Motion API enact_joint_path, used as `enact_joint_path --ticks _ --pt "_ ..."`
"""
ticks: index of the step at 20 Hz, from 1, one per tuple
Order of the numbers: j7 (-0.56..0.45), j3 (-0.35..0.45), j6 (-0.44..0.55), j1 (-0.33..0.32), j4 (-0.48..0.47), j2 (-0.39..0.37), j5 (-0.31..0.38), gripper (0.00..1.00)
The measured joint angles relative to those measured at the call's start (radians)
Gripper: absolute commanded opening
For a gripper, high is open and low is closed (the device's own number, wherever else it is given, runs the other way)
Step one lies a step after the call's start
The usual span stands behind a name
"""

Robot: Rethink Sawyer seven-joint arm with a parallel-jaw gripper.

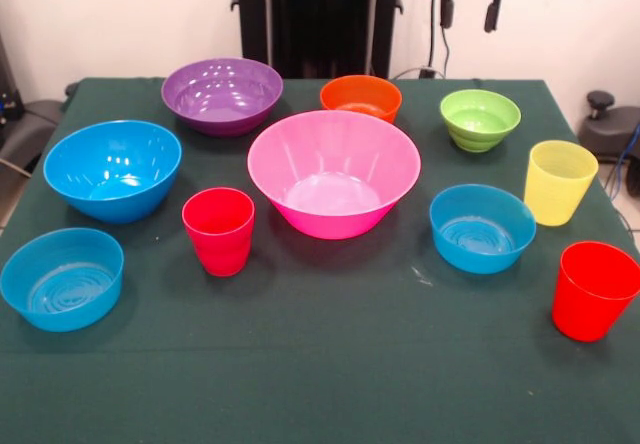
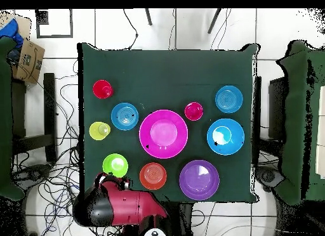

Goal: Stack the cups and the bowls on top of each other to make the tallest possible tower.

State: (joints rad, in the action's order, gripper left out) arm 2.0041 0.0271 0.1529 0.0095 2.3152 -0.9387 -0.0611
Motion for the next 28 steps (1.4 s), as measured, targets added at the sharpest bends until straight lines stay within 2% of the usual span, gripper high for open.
enact_joint_path --ticks 8,18,28 --pt "0.000 0.000 -0.014 0.002 -0.003 0.056 0.000 1.00" --pt "0.000 0.001 -0.079 0.001 -0.008 0.145 -0.001 1.00" --pt "0.000 0.001 -0.105 0.000 -0.012 0.200 -0.001 1.00"
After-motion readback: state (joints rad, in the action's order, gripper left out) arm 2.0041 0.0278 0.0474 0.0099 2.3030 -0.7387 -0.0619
